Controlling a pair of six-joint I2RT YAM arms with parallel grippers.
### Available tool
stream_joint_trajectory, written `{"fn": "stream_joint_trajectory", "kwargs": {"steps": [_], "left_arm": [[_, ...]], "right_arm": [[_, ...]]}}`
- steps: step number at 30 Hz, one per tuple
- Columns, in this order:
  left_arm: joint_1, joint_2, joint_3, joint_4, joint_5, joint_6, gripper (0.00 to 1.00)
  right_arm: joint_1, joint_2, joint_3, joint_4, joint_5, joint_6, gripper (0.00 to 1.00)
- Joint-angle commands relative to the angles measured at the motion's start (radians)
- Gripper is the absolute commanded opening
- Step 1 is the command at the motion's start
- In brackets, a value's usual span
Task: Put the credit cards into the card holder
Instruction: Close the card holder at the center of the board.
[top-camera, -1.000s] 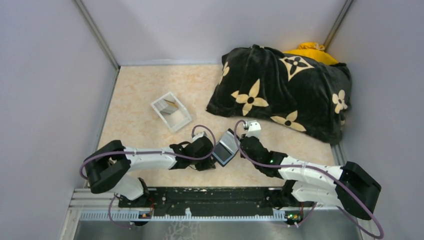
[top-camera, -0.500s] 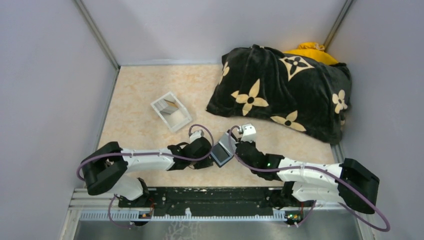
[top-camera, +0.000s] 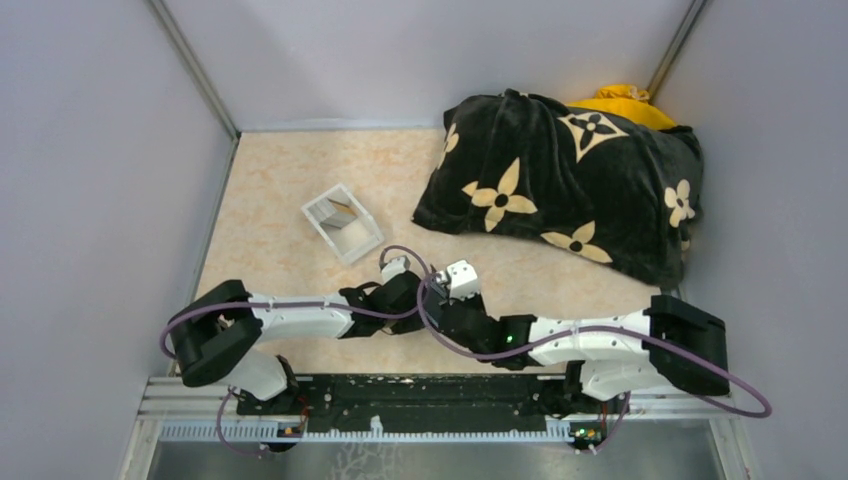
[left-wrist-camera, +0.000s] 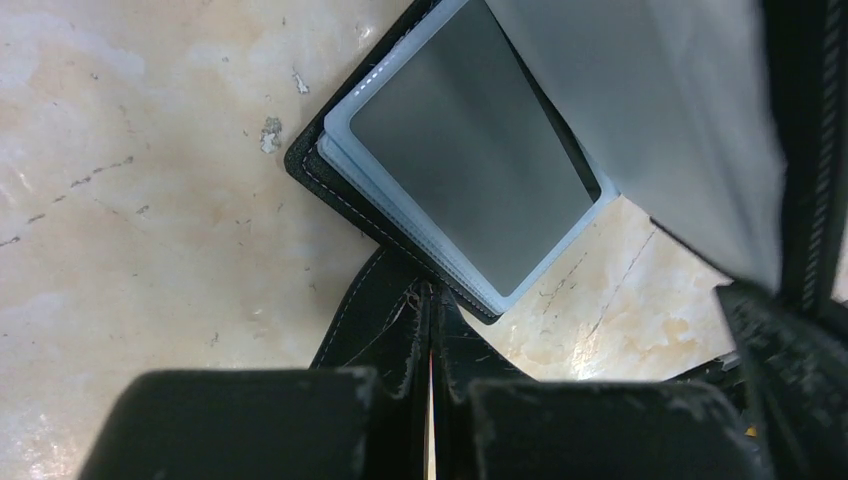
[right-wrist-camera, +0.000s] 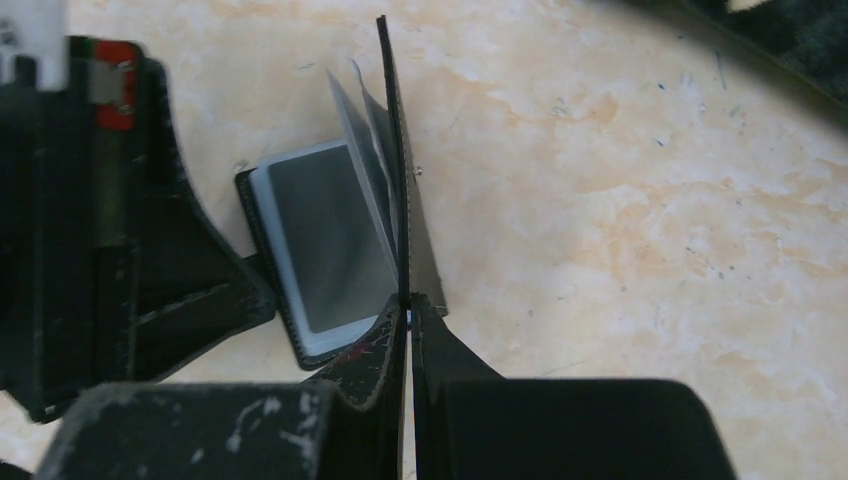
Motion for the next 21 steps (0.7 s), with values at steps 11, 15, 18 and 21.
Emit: {"fn": "stream_joint_trajectory", "kwargs": {"steps": [11,15,18,21], "left_arm": [[0.037,0.003,-0.081,-0.086,-0.051,0.012,0.0],[0.04,0.007,-0.083,-0.084,-0.048,0.011,0.0],[0.041,0.009,-0.08,-0.085,-0.045,0.009,0.0],[0.042,0.004,-0.084,-0.087,-0.047,0.003,0.0]], "right_arm": [[0.211,0.176,0.14,-0.098,0.061,0.106,0.3],[0.215,0.142,0.129,-0.11,0.043,0.115,0.37],[0.215,0.119,0.119,-0.116,0.04,0.118,0.37],[0.215,0.082,0.104,-0.107,0.019,0.119,0.37]]}}
